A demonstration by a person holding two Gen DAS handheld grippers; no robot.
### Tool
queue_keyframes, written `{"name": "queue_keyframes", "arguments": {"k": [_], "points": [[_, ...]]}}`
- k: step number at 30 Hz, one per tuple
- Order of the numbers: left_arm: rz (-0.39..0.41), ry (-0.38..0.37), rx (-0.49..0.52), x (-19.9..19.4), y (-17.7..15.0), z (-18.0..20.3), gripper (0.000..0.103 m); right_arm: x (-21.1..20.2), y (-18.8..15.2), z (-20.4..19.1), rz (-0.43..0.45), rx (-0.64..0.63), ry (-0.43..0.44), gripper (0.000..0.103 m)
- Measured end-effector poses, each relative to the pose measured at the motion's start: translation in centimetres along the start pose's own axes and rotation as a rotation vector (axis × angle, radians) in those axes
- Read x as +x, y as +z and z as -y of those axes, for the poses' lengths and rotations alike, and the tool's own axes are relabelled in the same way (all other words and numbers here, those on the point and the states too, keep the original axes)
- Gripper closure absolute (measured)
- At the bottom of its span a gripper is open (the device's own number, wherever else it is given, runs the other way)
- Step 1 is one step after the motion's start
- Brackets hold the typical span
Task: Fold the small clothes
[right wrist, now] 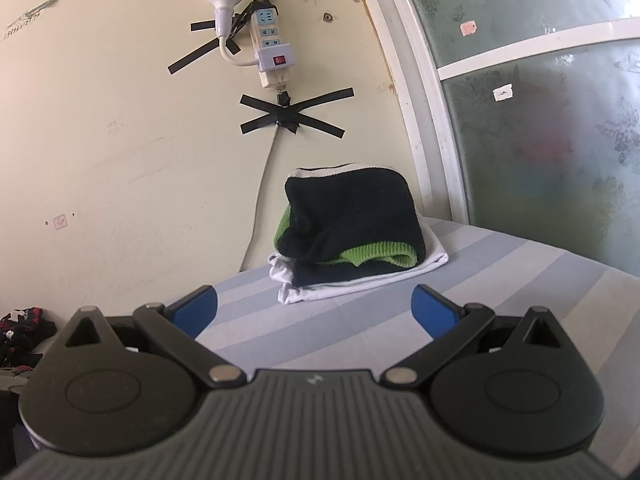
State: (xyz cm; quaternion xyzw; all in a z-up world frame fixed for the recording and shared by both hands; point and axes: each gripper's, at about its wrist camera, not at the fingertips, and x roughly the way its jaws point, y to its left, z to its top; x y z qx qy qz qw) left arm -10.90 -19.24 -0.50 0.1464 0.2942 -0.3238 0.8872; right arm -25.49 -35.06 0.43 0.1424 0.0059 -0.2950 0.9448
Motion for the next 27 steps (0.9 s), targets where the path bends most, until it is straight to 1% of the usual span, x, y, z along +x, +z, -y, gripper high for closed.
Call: {"name": "queue_keyframes", "arguments": {"k": [27], "points": [[-0.005, -0.002, 0.007, 0.09, 0.07, -0.05, 0.0, -0.06, -0.09, -0.21, 0.004, -0.003, 0.005, 0.0]]}}
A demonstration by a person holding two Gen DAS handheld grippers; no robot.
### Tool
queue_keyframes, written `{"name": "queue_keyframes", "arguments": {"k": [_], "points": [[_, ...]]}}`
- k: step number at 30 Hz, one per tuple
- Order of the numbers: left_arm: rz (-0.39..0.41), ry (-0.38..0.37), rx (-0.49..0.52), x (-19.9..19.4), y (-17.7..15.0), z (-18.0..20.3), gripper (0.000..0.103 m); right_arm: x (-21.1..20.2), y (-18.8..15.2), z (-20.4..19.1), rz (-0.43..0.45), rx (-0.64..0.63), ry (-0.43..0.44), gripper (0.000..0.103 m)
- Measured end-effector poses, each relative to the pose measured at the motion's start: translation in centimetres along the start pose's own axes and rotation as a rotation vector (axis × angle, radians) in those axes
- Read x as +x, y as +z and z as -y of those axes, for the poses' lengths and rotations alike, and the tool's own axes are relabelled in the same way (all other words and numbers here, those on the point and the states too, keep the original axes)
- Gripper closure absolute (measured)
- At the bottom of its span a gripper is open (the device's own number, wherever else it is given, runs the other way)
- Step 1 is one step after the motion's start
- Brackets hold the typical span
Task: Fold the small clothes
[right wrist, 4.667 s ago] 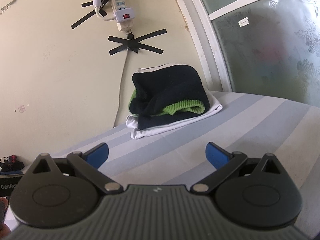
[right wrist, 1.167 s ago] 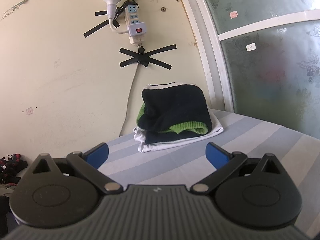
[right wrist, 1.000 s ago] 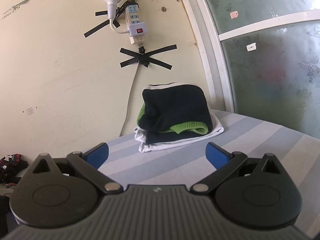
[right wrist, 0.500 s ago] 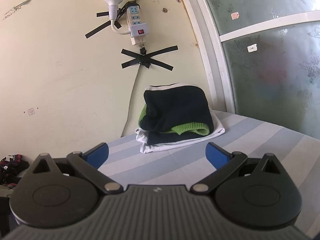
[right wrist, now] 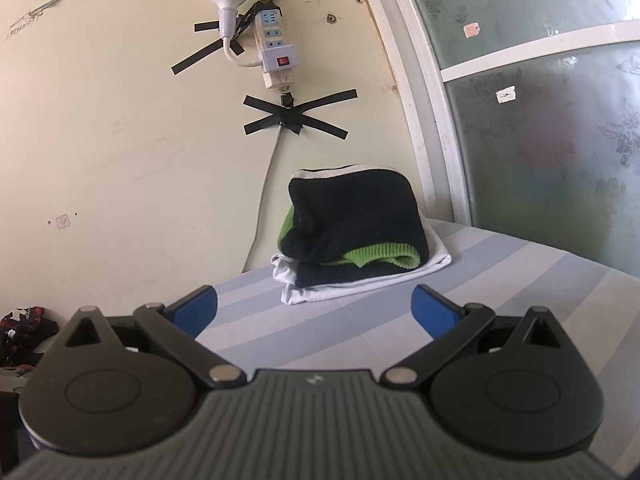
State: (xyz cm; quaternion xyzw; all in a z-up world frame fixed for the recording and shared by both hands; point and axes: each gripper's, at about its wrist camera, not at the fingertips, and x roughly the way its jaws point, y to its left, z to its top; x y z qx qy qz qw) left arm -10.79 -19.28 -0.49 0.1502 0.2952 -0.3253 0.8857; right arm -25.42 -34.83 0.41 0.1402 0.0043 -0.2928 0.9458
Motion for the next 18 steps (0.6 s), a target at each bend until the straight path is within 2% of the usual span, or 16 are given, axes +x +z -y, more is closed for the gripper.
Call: {"name": "queue_keyframes", "arguments": {"k": [18], "points": [[-0.001, -0.003, 0.004, 0.04, -0.11, -0.08, 0.0, 0.0, 0.03, -0.03, 0.001, -0.003, 0.001, 0.0]]}}
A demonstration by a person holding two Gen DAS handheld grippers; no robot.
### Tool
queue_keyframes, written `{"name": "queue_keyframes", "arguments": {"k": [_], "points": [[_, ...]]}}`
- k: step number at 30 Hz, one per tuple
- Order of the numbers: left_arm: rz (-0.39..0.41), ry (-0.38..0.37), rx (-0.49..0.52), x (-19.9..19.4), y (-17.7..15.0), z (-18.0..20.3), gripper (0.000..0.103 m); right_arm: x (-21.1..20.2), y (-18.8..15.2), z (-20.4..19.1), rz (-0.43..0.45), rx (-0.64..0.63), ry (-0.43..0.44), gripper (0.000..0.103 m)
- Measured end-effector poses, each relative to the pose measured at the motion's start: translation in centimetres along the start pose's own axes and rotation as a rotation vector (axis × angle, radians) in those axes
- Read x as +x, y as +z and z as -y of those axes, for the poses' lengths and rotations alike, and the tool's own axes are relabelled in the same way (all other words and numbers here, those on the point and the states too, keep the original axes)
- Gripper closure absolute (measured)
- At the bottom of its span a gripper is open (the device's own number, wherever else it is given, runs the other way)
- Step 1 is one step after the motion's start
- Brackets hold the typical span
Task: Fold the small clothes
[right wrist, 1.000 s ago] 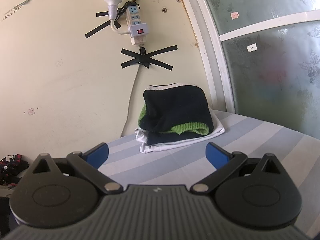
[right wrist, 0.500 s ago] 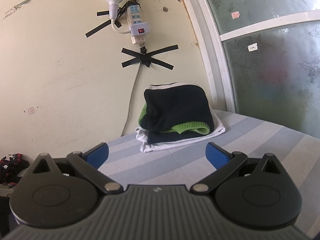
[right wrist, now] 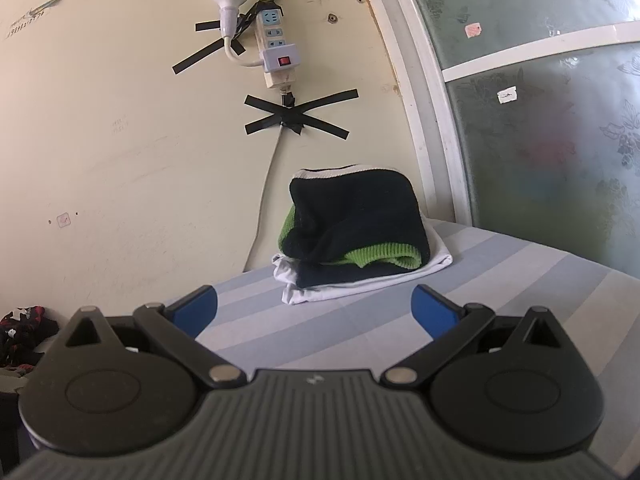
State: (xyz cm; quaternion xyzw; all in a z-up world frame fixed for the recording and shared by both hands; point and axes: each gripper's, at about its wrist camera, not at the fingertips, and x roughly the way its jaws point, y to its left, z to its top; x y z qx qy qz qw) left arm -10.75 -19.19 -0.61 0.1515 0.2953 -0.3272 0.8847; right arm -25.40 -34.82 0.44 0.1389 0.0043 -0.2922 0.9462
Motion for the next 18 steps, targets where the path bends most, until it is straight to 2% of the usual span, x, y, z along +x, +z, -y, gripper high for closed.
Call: {"name": "queue_keyframes", "arguments": {"k": [18], "points": [[-0.003, -0.001, 0.008, -0.14, -0.38, -0.08, 0.0, 0.06, 0.04, -0.17, 0.001, -0.002, 0.001, 0.0]]}}
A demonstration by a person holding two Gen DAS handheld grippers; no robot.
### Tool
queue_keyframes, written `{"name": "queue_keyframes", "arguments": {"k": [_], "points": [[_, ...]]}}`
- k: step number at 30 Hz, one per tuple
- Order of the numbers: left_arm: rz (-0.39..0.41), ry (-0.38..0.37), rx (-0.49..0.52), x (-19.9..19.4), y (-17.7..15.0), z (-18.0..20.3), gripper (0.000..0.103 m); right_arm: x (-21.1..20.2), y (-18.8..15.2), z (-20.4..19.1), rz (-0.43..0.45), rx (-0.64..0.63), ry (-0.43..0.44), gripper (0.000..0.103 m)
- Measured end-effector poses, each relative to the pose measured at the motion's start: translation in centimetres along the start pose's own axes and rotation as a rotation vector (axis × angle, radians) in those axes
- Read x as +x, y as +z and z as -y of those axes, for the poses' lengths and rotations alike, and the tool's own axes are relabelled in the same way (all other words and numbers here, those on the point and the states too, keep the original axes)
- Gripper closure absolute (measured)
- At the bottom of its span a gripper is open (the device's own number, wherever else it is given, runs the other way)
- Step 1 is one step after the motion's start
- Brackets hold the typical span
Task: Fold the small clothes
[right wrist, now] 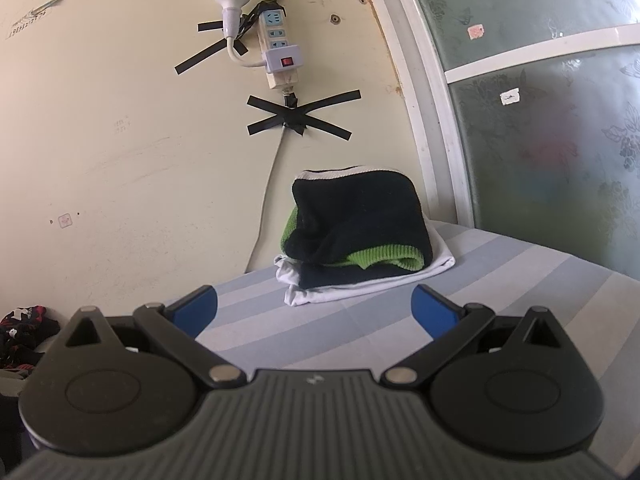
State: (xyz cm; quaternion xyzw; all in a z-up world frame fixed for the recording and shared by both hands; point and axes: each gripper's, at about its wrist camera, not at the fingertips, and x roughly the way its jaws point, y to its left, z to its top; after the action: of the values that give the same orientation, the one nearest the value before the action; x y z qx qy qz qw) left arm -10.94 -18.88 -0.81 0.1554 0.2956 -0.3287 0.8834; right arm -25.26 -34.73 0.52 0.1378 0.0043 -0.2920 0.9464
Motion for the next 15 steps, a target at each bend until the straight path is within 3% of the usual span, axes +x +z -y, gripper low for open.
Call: {"name": "queue_keyframes", "arguments": {"k": [15], "points": [[0.001, 0.0, 0.005, -0.12, 0.02, 0.03, 0.0, 0.07, -0.05, -0.23, -0.006, -0.001, 0.001, 0.0]]}}
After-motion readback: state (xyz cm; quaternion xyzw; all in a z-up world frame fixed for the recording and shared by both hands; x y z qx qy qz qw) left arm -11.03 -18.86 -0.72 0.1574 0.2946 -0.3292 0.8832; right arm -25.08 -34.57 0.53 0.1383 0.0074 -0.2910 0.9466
